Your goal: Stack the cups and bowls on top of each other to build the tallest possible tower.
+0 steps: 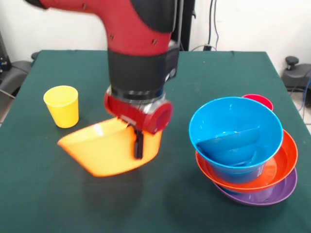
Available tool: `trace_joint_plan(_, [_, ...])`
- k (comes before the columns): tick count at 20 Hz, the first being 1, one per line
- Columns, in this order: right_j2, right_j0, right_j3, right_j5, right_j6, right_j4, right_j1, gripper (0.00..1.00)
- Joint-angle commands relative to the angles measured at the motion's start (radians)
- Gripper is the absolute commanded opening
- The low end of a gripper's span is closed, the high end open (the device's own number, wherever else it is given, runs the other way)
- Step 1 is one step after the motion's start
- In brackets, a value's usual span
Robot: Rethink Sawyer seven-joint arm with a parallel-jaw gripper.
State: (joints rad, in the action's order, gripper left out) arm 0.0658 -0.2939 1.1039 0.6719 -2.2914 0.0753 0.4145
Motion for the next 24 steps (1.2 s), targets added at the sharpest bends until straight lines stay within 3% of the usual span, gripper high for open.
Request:
trace_joint_plan(1, [0.035, 0.049, 0.148, 0.209, -0.051, -0.055, 0.158, 0.00])
trace_joint_plan(8, [0.034, 0.072, 0.172, 0.308, -0.042, -0.098, 0.247, 0.00])
trace_joint_plan(16, [0.018, 0.109, 0.148, 0.397, -0.072, -0.128, 0.291, 0.00])
trace_joint_plan(24, [-0.008, 0.144, 0.029, 0.425, -0.142, -0.134, 0.217, 0.00])
